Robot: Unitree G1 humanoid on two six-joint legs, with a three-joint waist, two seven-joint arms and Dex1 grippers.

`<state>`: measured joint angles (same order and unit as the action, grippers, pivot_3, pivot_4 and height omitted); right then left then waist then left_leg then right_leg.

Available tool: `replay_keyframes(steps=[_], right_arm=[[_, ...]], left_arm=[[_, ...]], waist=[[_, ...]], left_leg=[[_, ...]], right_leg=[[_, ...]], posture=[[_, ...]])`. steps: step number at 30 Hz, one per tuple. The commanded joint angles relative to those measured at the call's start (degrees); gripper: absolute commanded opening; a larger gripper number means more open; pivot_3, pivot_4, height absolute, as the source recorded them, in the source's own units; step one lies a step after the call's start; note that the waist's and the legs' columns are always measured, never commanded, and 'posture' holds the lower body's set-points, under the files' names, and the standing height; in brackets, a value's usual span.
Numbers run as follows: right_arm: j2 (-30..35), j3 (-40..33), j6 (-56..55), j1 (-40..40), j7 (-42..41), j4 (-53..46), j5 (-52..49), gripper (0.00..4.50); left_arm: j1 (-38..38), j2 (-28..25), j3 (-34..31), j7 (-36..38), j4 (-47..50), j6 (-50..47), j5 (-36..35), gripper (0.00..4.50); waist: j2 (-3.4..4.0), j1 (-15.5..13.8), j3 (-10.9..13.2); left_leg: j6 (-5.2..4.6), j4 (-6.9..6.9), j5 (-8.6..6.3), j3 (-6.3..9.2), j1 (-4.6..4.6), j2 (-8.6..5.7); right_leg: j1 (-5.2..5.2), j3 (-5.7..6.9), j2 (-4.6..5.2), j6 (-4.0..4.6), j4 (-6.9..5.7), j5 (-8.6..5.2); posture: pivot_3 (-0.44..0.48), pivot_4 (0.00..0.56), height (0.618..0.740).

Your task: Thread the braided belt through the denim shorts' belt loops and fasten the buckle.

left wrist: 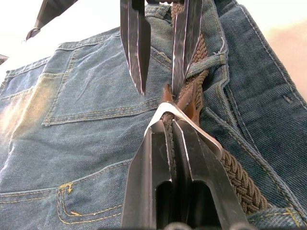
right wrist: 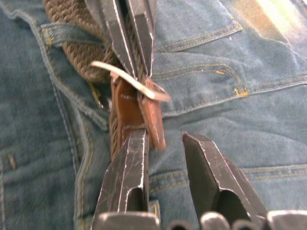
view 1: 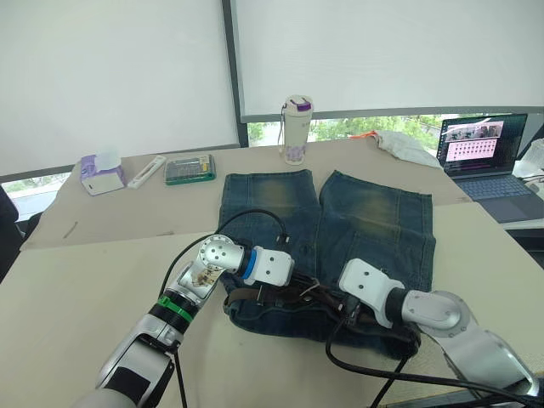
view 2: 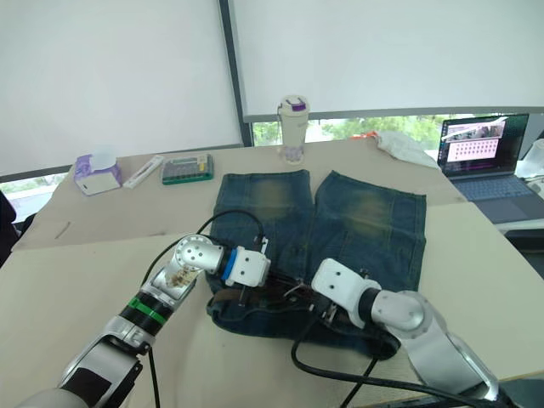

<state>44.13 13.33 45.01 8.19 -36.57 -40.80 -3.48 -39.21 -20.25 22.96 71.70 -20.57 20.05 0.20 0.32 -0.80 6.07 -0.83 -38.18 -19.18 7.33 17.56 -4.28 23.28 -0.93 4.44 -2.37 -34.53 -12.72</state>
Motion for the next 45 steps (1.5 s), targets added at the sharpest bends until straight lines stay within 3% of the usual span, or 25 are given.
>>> replay_keyframes(steps=[1, 5, 7, 12, 15, 18, 20, 25, 28, 36, 41, 44, 45], right_arm=[[-0.3, 0.6, -1.8, 1.2, -0.5, -0.5, 0.3, 0.22], [-0.1, 1.2, -1.9, 1.0, -0.6, -0.7, 0.6, 0.05], [0.4, 0.9, -1.9, 0.1, -0.4, -1.0, 1.1, 0.05], [3.4, -3.8, -2.0, -6.1, 0.3, -5.0, 2.2, 0.0], [5.3, -7.4, -2.4, -10.9, 0.6, -7.5, 2.8, 0.0], [5.8, -9.7, -2.7, -13.4, 0.9, -8.7, 3.1, 0.0], [6.0, -10.8, -2.9, -14.3, 0.8, -9.2, 3.1, 0.0], [8.4, -14.2, -3.3, -18.3, -0.2, -11.0, 4.1, 0.0], [10.8, -19.7, -3.8, -24.1, -1.0, -11.8, 6.0, 0.0], [10.0, -37.9, -13.1, -46.3, -2.6, -5.4, 16.2, 0.0], [6.3, -38.3, -15.5, -46.7, -1.8, -4.9, 16.5, 0.0], [-1.3, -39.7, -12.4, -43.1, -2.0, -6.8, 8.3, 0.0], [-4.8, -41.3, -12.3, -42.2, -3.2, -7.9, 3.1, 0.38]], left_arm=[[0.3, 0.4, 0.1, -0.7, 2.3, 0.2, -0.6, 0.0], [0.5, 0.4, 0.2, -0.6, 2.6, -0.4, -1.1, 0.0], [0.8, 0.5, -1.0, 0.5, 4.8, -6.0, -4.3, 0.0], [3.4, -2.8, -9.3, -0.4, 18.3, -32.2, -20.0, 1.64], [7.5, -11.0, -13.3, 2.1, 24.7, -48.0, -28.1, 2.69], [10.8, -16.8, -15.4, 3.5, 27.5, -55.9, -32.6, 2.33], [12.9, -19.3, -14.6, 4.2, 27.7, -57.0, -31.9, 1.71], [16.0, -18.5, -4.7, -1.0, 19.0, -44.8, -16.0, 0.04], [17.1, -18.6, 0.1, -1.9, 13.1, -34.3, -7.9, 0.04], [18.4, -17.2, 1.1, -3.5, 7.4, -25.1, -3.6, 0.04], [20.0, -16.1, -1.7, -3.8, 8.4, -23.7, -6.6, 0.04], [22.5, -13.9, -7.7, -5.3, 15.5, -28.3, -15.1, 0.04], [22.9, -12.1, -10.9, -6.7, 18.8, -31.9, -20.5, 0.01]], waist=[[0.0, 0.0, 0.0], [0.01, 0.0, 0.0], [0.01, 0.0, 0.0], [0.02, 0.1, 0.0], [0.0, 0.7, 0.0], [0.03, 1.3, 0.1], [0.05, 1.0, 0.1], [0.05, -0.1, 0.1], [0.01, -0.6, 0.1], [0.23, -1.3, -0.2], [0.29, -1.4, -0.2], [0.29, -1.1, -0.2], [0.28, -1.0, -0.2]], left_leg=[[0.0, 0.0, 0.0, 0.0, 0.0, 0.0], [0.0, 0.0, 0.0, 0.0, 0.0, 0.0], [0.0, 0.0, 0.0, 0.0, 0.0, 0.0], [-0.02, 0.0, -0.01, 0.04, 0.06, 0.0], [-0.01, 0.05, -0.01, 0.0, -0.03, 0.05], [-0.01, 0.25, -0.01, -0.02, -0.24, 0.07], [-0.01, 0.26, -0.01, -0.02, -0.23, 0.05], [0.01, 0.26, 0.0, -0.01, -0.25, -0.02], [0.03, 0.26, 0.01, -0.01, -0.18, 0.02], [-0.02, 0.31, -0.03, -0.12, -0.19, 0.12], [-0.09, 0.31, -0.07, -0.14, -0.38, 0.11], [-0.07, 0.31, -0.07, -0.1, -0.36, 0.15], [-0.07, 0.31, -0.07, -0.09, -0.32, 0.16]], right_leg=[[0.0, 0.0, 0.0, 0.0, 0.0, 0.0], [0.0, 0.0, 0.0, 0.0, 0.0, 0.0], [0.0, 0.0, 0.0, 0.0, 0.0, 0.0], [0.05, 0.02, 0.0, -0.01, -0.03, -0.01], [0.09, -0.02, -0.04, -0.02, -0.15, -0.01], [0.07, -0.05, -0.03, 0.01, -0.31, -0.14], [0.06, -0.04, -0.02, 0.02, -0.33, -0.17], [-0.08, -0.04, 0.05, 0.05, -0.13, -0.16], [-0.06, -0.05, 0.02, 0.1, -0.02, -0.13], [-0.35, -0.11, 0.01, -0.02, 0.06, -0.2], [-0.73, -0.1, 0.03, -0.43, 0.1, -0.45], [-0.64, -0.1, 0.0, -0.28, 0.13, -0.36], [-0.55, -0.12, 0.01, -0.06, 0.11, -0.23]], posture=[[0.0, 0.15, 0.74], [0.0, 0.15, 0.74], [0.0, 0.15, 0.74], [0.0, 0.15, 0.74], [0.0, 0.15, 0.74], [0.0, 0.15, 0.74], [0.0, 0.15, 0.74], [0.0, 0.15, 0.74], [0.0, 0.15, 0.74], [0.0, 0.15, 0.74], [0.0, 0.15, 0.74], [0.0, 0.15, 0.74], [0.0, 0.15, 0.74]])
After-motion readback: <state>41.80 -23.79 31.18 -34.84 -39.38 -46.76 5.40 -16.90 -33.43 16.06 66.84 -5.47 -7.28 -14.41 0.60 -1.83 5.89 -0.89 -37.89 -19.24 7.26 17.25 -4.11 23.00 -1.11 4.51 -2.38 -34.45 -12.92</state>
